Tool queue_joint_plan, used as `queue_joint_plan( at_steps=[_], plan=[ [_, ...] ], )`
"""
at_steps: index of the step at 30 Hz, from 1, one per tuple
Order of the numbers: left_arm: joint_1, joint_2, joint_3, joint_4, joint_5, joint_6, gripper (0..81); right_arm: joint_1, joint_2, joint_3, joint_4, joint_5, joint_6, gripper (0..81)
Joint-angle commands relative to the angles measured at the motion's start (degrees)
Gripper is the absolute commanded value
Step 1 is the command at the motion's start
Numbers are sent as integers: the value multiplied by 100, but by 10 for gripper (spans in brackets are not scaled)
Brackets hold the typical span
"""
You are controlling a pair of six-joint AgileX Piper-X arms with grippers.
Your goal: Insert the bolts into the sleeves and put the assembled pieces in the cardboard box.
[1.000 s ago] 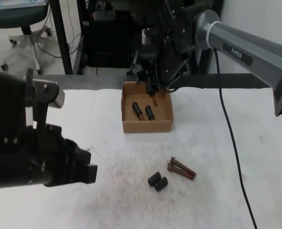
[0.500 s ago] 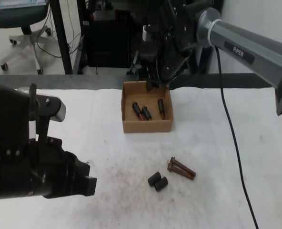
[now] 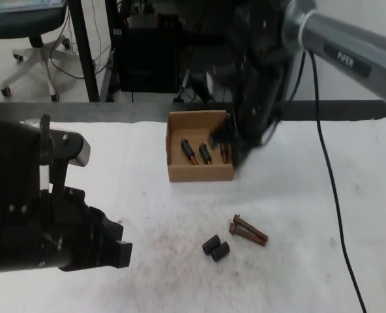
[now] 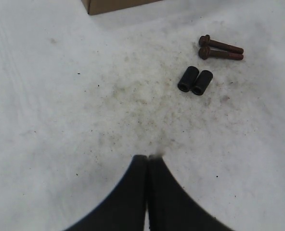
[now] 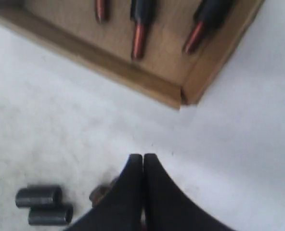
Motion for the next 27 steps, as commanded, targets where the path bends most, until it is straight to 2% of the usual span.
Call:
queue_joint_plan(
  at_steps=[1, 6, 11, 18, 22, 27],
  plan=[
    [7, 5, -3, -18, 10, 42, 3, 65, -80, 189, 275, 27, -80, 4],
    [7, 5, -3, -18, 10, 42, 3, 292, -620, 962, -242, 12, -80, 4],
    [7, 5, -3, -18, 10, 42, 3, 479, -1801, 1748, -1157, 12, 5, 4],
    [7, 5, -3, -18, 10, 42, 3, 449, -3399, 3314, -2403, 183, -36, 4],
    [7, 5, -6, -37, 63, 42, 3, 356, -3487, 4039, -2701, 183, -368, 4],
    [-10, 5, -6, -329, 795, 326, 3, 320, -3281, 4444, -3275, 183, -604, 4]
  ],
)
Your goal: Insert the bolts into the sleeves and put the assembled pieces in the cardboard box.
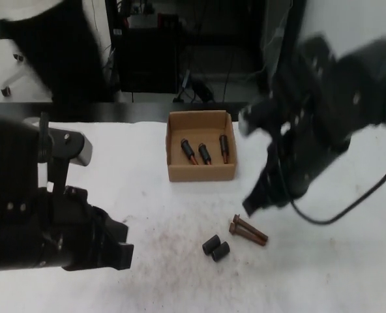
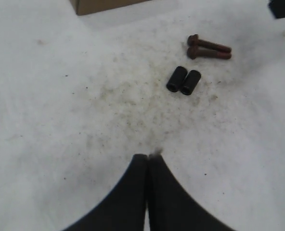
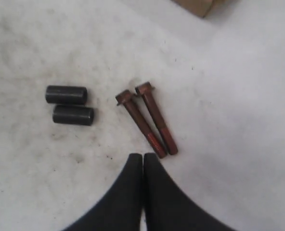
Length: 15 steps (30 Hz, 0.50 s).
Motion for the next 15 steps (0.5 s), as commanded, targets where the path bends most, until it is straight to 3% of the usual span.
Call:
queue_joint_plan(
  at_steps=[1, 7, 12, 15],
  plan=[
    [-23, 5, -17, -244, 386, 195, 3, -23, 116, 125, -580, -4, -134, 4],
    [-21, 5, -17, -322, 429, 218, 3, -33, 161, 125, -1631, -4, -482, 3],
    [-21, 5, -17, -322, 429, 218, 3, -33, 322, 125, -1687, -110, -955, 4],
    [-21, 5, -17, -322, 429, 218, 3, -33, 528, 125, -1669, -219, -1037, 86]
  ],
)
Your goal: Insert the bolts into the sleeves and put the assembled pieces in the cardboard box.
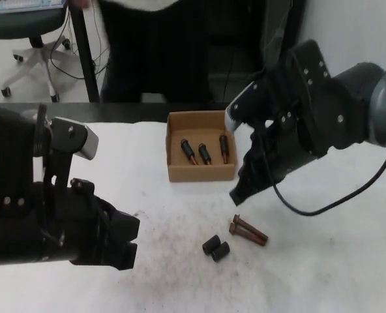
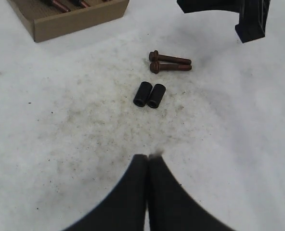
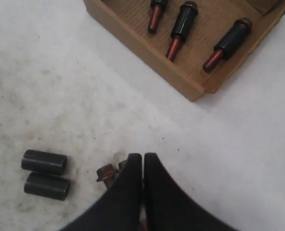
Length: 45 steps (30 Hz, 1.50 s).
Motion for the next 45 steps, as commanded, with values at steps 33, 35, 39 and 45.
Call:
queue_joint_plan(
  at_steps=[33, 35, 39, 45],
  plan=[
    [-21, 5, -13, 316, 21, 395, 3, -418, 1113, -22, -14, -22, -1681, 277],
    [-21, 5, -13, 316, 21, 395, 3, -418, 1113, -22, -14, -46, -1681, 277],
    [-21, 5, -13, 316, 21, 395, 3, -399, 1158, -22, -14, -243, -1681, 277],
    [-21, 5, -13, 316, 21, 395, 3, -284, 1207, -22, -26, -318, -1681, 277]
  ],
)
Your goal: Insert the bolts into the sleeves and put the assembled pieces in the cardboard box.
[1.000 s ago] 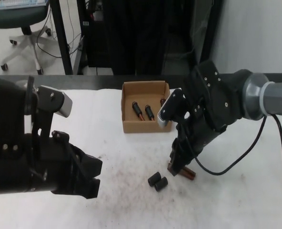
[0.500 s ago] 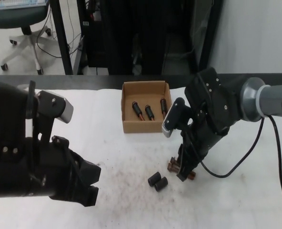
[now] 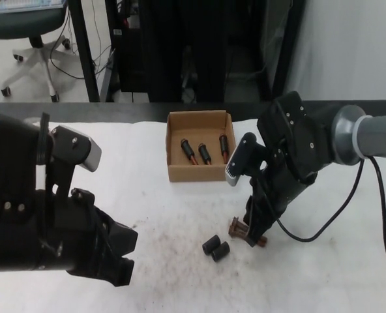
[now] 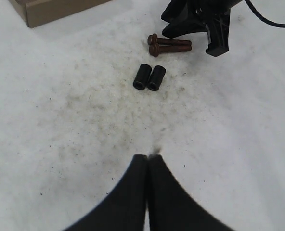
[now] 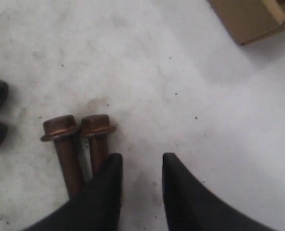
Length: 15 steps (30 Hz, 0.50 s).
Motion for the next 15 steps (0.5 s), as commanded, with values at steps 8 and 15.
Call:
queue_joint_plan(
  at_steps=[8, 15],
  plan=[
    [-21, 5, -13, 0, -16, 21, 3, 105, 17, -22, -17, -104, -28, 277],
    [-21, 5, -13, 0, -16, 21, 3, 105, -87, -190, 32, 181, -28, 277]
  ],
)
